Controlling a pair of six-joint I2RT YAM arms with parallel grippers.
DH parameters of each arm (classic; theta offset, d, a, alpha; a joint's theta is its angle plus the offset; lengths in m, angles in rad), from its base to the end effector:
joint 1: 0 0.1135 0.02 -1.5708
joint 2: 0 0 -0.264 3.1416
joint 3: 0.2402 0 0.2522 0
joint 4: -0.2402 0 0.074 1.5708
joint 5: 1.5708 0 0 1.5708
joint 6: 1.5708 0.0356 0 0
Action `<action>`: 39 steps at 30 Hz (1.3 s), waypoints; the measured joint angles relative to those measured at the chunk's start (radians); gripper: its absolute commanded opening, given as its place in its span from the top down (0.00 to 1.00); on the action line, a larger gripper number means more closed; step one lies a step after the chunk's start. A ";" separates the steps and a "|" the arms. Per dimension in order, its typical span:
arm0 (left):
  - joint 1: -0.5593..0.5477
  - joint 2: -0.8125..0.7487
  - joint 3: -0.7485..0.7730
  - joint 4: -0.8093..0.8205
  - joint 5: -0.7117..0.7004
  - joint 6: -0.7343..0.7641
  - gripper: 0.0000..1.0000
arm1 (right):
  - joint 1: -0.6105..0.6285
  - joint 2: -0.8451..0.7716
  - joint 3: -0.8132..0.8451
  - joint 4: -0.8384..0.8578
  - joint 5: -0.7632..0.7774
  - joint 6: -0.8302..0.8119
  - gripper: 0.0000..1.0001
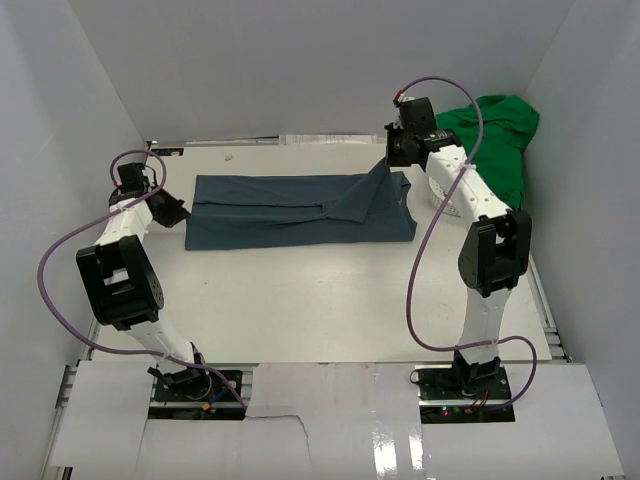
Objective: Fold and stack the t-shirts
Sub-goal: Fold the other side of the tshirt into a rectangle
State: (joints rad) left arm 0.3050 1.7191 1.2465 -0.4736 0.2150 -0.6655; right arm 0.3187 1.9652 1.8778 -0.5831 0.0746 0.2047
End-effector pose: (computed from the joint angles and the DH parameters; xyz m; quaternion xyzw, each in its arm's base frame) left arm 0.3533 0.1033 0.2283 -0.4121 0.8523 -0.1552 0.2822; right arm 0.4343 0.1405 0.3276 -0.0351 0.8992 0.0801 0.4287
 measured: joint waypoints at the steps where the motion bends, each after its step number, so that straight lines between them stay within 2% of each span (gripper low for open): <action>1: 0.000 0.007 0.002 0.002 -0.002 -0.003 1.00 | -0.001 0.011 0.013 0.000 -0.001 -0.003 0.92; 39: 0.000 0.115 0.165 0.012 -0.013 -0.024 1.00 | -0.018 0.171 0.187 0.019 -0.029 -0.008 0.92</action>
State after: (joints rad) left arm 0.3050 1.8339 1.4117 -0.4614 0.2024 -0.6891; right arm 0.3004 2.1365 2.0644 -0.5636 0.0460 0.1970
